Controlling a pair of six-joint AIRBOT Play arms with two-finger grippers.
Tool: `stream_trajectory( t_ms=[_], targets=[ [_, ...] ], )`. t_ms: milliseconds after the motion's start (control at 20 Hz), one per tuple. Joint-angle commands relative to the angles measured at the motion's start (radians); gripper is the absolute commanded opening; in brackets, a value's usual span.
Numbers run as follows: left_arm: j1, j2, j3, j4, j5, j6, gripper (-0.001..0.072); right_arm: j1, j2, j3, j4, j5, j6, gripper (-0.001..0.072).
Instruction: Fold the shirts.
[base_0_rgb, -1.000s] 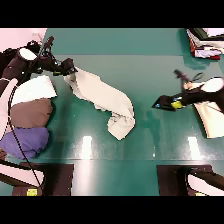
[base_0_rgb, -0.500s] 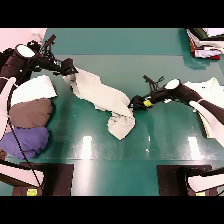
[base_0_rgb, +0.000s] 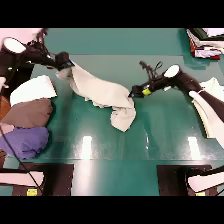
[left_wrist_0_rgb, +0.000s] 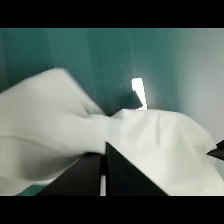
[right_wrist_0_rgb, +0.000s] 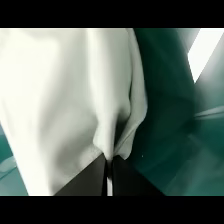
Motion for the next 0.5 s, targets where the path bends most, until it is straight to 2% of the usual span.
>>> stream_trajectory(
  t_ms=[0, 100, 450],
  targets=[
    [0.001, 0.184, 0.001, 0.007, 0.055, 0.037, 0.0024, -0.019, 0.105, 0.137, -0.194, 0.051, 0.037, 0.0016],
    [0.001, 0.321, 0.001, 0.007, 0.060, 0.047, 0.0024, -0.040, 0.194, 0.219, -0.247, 0.072, 0.041, 0.0016],
    [0.000, 0.718, 0.039, -0.034, 0.082, 0.047, 0.0023, -0.109, 0.466, 0.475, -0.247, 0.163, 0.042, 0.0016]
  ],
)
